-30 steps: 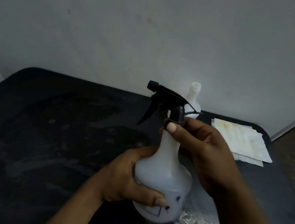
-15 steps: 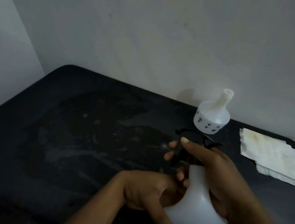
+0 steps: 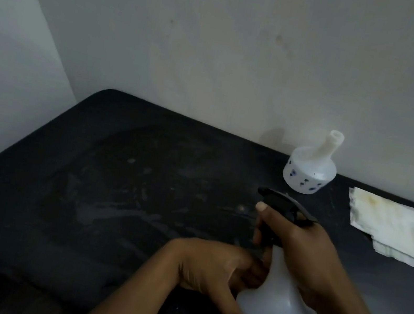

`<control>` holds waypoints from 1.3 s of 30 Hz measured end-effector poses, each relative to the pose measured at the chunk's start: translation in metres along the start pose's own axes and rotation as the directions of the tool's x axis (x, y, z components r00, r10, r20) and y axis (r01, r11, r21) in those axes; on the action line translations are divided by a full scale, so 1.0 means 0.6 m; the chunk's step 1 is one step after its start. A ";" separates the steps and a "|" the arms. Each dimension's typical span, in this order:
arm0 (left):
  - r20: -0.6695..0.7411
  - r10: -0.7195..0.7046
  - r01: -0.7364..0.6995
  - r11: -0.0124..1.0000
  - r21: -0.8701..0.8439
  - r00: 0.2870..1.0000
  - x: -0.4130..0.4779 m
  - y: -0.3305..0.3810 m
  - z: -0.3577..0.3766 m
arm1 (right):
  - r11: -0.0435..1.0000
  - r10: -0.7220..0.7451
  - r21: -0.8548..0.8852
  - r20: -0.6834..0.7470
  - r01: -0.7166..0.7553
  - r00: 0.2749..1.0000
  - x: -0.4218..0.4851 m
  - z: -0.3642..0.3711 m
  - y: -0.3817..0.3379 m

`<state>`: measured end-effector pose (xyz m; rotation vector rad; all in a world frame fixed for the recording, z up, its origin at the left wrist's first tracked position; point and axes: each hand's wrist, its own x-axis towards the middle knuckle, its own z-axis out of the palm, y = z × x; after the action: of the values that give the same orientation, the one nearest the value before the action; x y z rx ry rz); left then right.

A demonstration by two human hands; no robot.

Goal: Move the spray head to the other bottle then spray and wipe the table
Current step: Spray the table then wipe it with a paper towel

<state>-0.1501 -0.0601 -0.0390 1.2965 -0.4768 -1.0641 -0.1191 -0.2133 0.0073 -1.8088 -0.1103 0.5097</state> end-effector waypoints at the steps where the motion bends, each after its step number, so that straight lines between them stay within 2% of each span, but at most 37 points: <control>1: -0.010 0.005 -0.005 1.000 0.010 1.000 -0.001 0.000 0.000 | 1.000 -0.007 0.013 0.004 0.007 1.000 0.001 0.000 0.001; 5: -0.079 0.058 -0.054 0.998 0.045 0.995 -0.005 0.005 -0.001 | 0.998 -0.053 0.039 0.058 0.051 0.997 0.008 -0.006 0.002; 9: -0.099 0.067 -0.073 0.995 -0.061 0.993 -0.008 0.009 0.002 | 0.988 0.027 0.146 0.183 -0.054 0.983 0.011 -0.010 0.003; 11: -0.100 0.067 -0.077 0.992 -0.096 0.993 -0.010 0.010 0.007 | 0.988 0.037 0.143 0.163 -0.061 0.986 0.009 -0.004 0.004; 15: -0.133 0.091 -0.103 0.991 -0.086 0.987 -0.013 0.004 0.010 | 1.000 -0.025 0.004 0.036 0.025 0.999 0.007 0.007 0.004; 19: -0.122 0.087 -0.093 0.995 -0.046 0.989 -0.016 -0.005 0.004 | 0.998 -0.020 0.055 -0.049 0.023 0.999 0.013 0.007 0.010; 29: -0.106 0.048 -0.037 0.994 0.106 0.993 -0.046 0.004 -0.005 | 0.974 -0.020 0.228 0.074 0.002 0.997 0.024 0.012 -0.009; 32: -0.167 0.008 0.027 0.978 0.207 0.986 -0.067 -0.002 -0.012 | 0.986 -0.074 0.161 0.139 0.051 0.988 0.021 0.041 -0.047; 35: -0.349 -0.156 0.238 0.949 0.205 0.924 -0.081 -0.022 -0.017 | 0.991 -0.134 0.015 0.182 0.133 0.974 0.047 0.081 -0.094; 36: -0.381 -0.168 0.258 0.946 0.197 0.909 -0.083 -0.028 -0.018 | 0.990 -0.128 -0.031 0.187 0.136 0.974 0.061 0.096 -0.107; 39: -0.358 -0.162 0.239 0.954 0.181 0.920 -0.096 -0.024 -0.014 | 0.977 -0.064 -0.183 0.224 0.106 0.973 0.106 0.136 -0.126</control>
<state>-0.1757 -0.0061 -0.0396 1.7210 -0.2041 -0.9455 -0.0800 -0.0961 0.0428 -1.9233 -0.3989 0.6522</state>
